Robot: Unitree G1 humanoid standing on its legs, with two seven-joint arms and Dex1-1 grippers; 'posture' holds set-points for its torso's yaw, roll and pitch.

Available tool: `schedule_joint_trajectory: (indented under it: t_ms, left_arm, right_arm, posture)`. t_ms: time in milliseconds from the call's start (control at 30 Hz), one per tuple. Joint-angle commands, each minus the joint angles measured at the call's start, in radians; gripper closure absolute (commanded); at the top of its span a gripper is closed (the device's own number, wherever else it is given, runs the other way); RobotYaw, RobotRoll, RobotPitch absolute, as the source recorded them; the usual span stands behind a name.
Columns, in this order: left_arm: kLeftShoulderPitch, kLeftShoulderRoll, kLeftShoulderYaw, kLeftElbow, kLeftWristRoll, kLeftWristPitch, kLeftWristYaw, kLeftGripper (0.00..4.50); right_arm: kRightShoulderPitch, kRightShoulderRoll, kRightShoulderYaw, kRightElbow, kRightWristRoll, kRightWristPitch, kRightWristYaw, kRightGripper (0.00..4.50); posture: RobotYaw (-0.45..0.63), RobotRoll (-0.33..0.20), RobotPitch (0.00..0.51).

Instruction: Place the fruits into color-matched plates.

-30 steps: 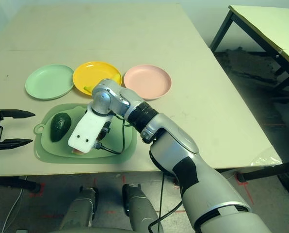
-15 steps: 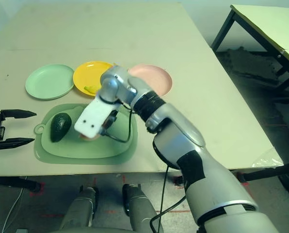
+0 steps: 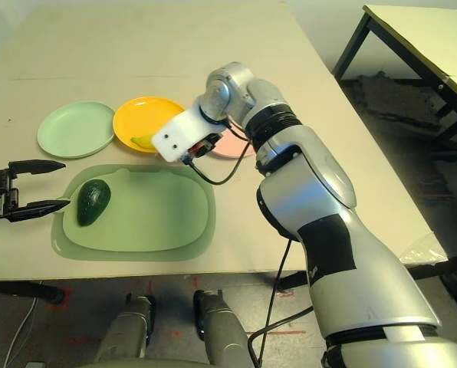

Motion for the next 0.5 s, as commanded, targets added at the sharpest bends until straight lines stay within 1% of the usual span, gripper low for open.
schedule_joint_trajectory:
  t_ms: [33,167,500]
  left_arm:
    - [-0.003,-0.002,0.016,-0.001,0.031,-0.024,0.013,0.00]
    - [-0.005,-0.013,0.014,-0.001,0.041,-0.032,0.020,0.00]
    - [0.034,-0.014,0.037,-0.021,0.042,-0.033,0.030,0.00]
  right_arm:
    - [-0.011,-0.010,0.010,0.034,-0.049,0.038,-0.071,2.36]
    - [0.008,-0.019,0.019,0.065,-0.103,0.092,-0.175,2.36]
    - [0.044,-0.038,0.018,0.095,-0.177,0.172,-0.294,2.36]
  posture:
    - [0.05,0.000,0.202]
    - [0.04,0.000,0.208]
    - [0.07,0.000,0.220]
